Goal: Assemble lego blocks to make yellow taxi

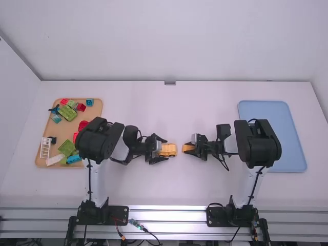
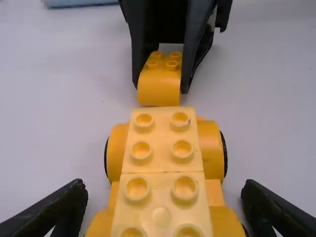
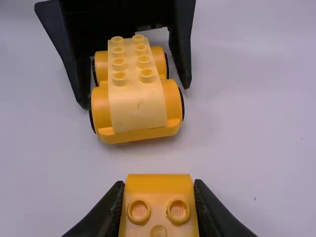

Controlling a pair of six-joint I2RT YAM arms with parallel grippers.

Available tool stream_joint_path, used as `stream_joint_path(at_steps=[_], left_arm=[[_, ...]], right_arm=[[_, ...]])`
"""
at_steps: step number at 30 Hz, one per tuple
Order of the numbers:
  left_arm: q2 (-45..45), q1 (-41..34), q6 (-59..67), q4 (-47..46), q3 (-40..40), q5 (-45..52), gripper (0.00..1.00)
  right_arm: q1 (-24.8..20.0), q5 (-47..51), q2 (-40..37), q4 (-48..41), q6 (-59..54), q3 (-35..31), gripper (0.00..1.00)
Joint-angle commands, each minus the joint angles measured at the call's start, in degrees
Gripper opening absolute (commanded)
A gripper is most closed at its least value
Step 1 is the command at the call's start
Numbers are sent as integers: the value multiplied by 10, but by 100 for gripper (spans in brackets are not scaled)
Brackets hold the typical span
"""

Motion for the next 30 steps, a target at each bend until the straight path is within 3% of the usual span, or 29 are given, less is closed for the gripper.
stream_joint_path(at_steps=[1, 4, 7, 13, 17, 24, 30], left_arm=[[11, 2, -33, 36, -22, -3, 84], [11, 1, -66, 94, -40, -3, 84], [11, -5, -65, 95, -41, -3, 81], [11, -8, -59, 0, 13, 38, 73], [11, -9, -58, -36, 30, 38, 72], [11, -9, -58, -24, 22, 36, 73], [11, -10, -58, -33, 28, 38, 64]], right_arm=[[2, -12, 8, -1, 1, -2, 20], [2, -12, 8, -1, 1, -2, 20], [2, -12, 8, -1, 1, -2, 21], [2, -12, 8, -1, 2, -2, 20], [2, -12, 8, -1, 1, -2, 20], [2, -12, 8, -1, 1, -2, 20], [2, -12, 8, -1, 0, -2, 20]])
